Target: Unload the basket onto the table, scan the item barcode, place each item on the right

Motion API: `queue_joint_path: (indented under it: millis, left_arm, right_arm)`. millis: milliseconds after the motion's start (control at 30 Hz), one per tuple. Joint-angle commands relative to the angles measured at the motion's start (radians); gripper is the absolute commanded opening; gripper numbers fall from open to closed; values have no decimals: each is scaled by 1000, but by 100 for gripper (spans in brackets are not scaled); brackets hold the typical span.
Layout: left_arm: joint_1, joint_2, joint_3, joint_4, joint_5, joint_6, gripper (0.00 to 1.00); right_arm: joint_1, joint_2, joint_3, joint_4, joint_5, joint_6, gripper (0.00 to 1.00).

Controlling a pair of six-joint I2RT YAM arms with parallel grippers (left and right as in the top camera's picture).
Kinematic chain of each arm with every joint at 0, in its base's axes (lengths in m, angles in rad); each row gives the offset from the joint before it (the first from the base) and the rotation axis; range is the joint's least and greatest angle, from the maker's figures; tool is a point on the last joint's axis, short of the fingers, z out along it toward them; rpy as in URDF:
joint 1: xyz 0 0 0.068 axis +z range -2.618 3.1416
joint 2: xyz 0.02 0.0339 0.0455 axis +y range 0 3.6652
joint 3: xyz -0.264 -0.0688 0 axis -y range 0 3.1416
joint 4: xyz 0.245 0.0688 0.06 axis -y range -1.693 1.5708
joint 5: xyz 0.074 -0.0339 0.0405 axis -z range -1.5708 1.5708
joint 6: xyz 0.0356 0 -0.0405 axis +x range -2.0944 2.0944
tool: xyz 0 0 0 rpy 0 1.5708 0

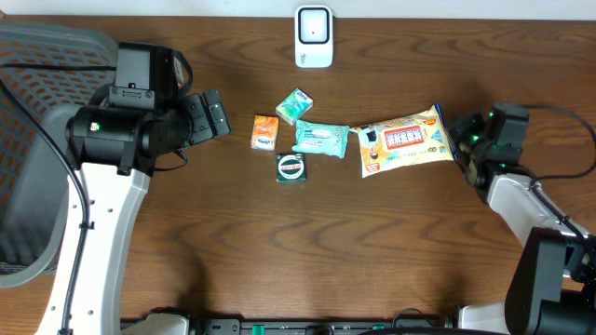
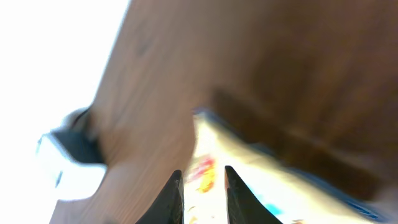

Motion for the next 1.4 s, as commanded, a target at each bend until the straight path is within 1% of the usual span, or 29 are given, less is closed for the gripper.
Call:
queue_joint_path:
  millis: [0,67,133,267,333,400,533,633,733,833,1000,1033,1133,1233,1367]
  left_arm:
    - [4,0,12,-3,-6,6,98]
    - [4,0,12,-3,-6,6,98]
    - [4,0,12,-3,-6,6,98]
    - [4,0,12,-3,-6,6,98]
    - [4,0,12,-3,-6,6,98]
    - [4,0,12,-3,-6,6,98]
    - [4,0,12,-3,-6,6,98]
    - [4,0,12,-3,-6,6,98]
    - [4,0,12,-3,-6,6,98]
    - [4,0,12,-3,-6,6,98]
    - [4,0,12,-3,-6,6,98]
    - [4,0,12,-3,-6,6,98]
    - [4,0,12,-3,-6,6,98]
    - [4,0,12,-3,-6,6,98]
    - [4,0,12,-3,-6,6,98]
  right_arm:
    - [18,7,47,-26,-191,-113,16]
    - [43,7,53,-98,-195,-118,15]
    - [64,7,53,-192,-191,-117,10]
    - [97,7,53,-450,-90,-48,1]
    - [103,7,53,-563,-10,3,1]
    - [102,7,51,-613,56,23,2]
    - [102,7,38,-598,172,26,7]
    - [102,7,34,-538,183,30,9]
    - [102,7,32,-493,182,47,8]
    - [103,7,29,-495,169,89,7]
    - [106,7,16,-513,53,87,6]
    - [110,7,11,-515,45,85,4]
    - [130,7,-1,-523,43,85,1]
    - [151,7,-5,-523,49,97,1]
    - [161,7,-6,-498,120,97,1]
